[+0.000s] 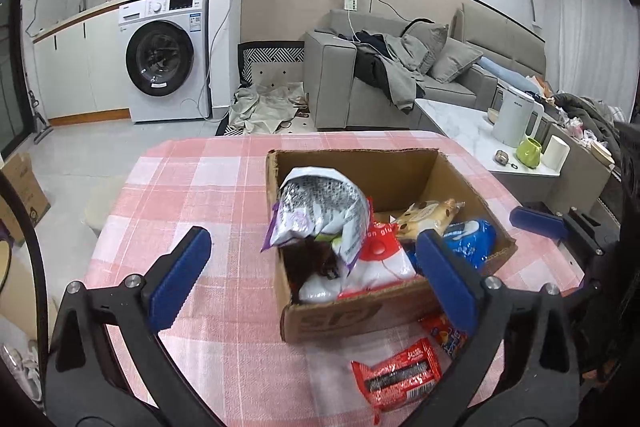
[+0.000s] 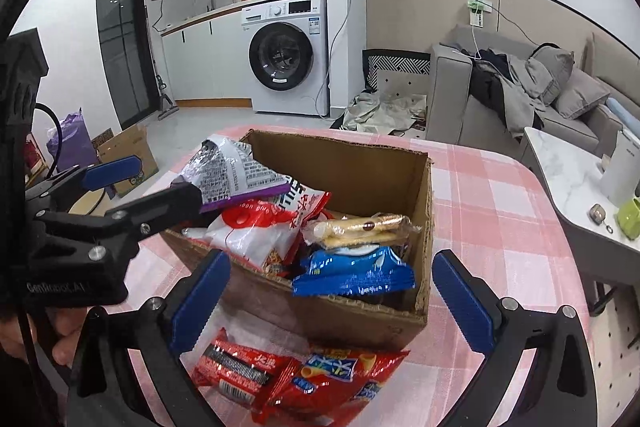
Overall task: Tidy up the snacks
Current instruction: 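Withdraw both grippers from the box toward the red chip bags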
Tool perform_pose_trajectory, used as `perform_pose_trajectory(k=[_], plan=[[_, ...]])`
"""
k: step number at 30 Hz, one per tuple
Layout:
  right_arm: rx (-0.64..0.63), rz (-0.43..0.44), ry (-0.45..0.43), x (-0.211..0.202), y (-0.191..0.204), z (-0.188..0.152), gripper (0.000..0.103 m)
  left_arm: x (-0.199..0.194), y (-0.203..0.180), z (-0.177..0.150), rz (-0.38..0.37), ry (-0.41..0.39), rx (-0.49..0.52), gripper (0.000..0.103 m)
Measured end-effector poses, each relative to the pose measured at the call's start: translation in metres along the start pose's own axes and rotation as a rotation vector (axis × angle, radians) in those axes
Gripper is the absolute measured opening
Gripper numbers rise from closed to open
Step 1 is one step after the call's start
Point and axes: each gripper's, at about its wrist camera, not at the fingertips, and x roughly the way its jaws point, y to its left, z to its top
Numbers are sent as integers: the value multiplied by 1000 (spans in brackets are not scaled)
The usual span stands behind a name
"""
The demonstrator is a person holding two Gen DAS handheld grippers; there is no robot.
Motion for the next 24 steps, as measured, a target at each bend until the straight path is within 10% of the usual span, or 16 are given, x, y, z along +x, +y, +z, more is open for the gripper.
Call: perform_pose_trajectory(k=[24], plan=[[63, 0, 70, -28, -17, -54, 103, -52, -23, -61, -28, 53, 46, 102]])
